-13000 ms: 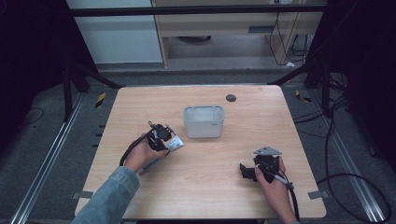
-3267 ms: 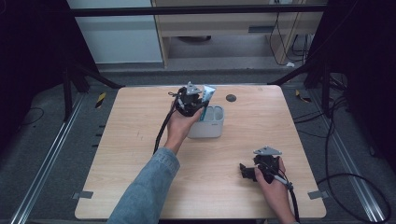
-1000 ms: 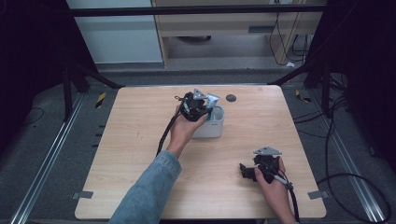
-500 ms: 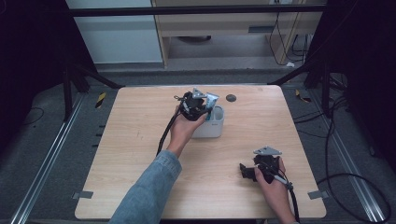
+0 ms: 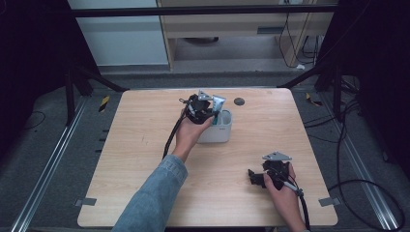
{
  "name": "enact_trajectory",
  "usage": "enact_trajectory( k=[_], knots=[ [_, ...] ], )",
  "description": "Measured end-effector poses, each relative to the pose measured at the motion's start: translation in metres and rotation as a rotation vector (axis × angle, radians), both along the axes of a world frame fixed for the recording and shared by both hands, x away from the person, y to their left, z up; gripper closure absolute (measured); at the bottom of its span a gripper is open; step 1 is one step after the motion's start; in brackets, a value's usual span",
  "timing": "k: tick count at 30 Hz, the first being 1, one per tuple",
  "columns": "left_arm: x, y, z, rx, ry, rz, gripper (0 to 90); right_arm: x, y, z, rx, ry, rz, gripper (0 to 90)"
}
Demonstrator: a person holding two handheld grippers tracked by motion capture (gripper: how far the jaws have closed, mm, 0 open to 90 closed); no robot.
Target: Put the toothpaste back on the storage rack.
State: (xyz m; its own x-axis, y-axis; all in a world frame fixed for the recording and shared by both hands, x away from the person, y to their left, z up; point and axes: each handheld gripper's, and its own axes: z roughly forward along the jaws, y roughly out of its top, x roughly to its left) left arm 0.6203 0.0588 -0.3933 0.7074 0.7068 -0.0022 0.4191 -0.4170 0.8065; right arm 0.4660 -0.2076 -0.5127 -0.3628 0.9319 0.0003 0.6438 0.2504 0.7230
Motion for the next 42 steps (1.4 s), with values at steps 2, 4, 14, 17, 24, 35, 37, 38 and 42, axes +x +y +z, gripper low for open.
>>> enact_trajectory(
  k=[2,4,14,17,24,35,37,38,42],
  knots=[
    [0.000,0.000,0.001,0.003,-0.005,-0.002,76.0,0.000,0.000,0.000,0.000,0.000,0.000,0.3],
    [0.000,0.001,0.001,-0.002,-0.004,0.000,76.0,0.000,0.000,0.000,0.000,0.000,0.000,0.3],
    [-0.001,0.002,0.003,-0.007,-0.009,0.003,75.5,0.000,0.000,0.000,0.000,0.002,-0.001,0.3],
    [-0.002,0.002,0.003,-0.003,-0.011,-0.001,75.3,0.000,0.000,0.000,0.000,0.002,-0.001,0.3],
    [-0.008,0.002,0.008,0.011,-0.030,-0.010,73.2,0.000,0.000,0.000,0.000,0.002,-0.001,0.4],
    [-0.017,0.011,0.013,0.015,-0.044,-0.015,71.8,0.000,0.000,0.000,0.001,0.000,-0.001,0.3],
    [-0.019,0.012,0.014,0.015,-0.045,-0.018,71.6,0.000,0.000,0.000,0.001,0.001,-0.001,0.3],
    [-0.020,0.012,0.014,0.014,-0.045,-0.018,71.5,0.000,0.000,0.000,0.001,0.001,-0.001,0.3],
    [-0.024,0.012,0.015,0.021,-0.051,-0.029,70.8,0.000,0.000,0.000,0.000,0.002,-0.001,0.3]
  ],
)
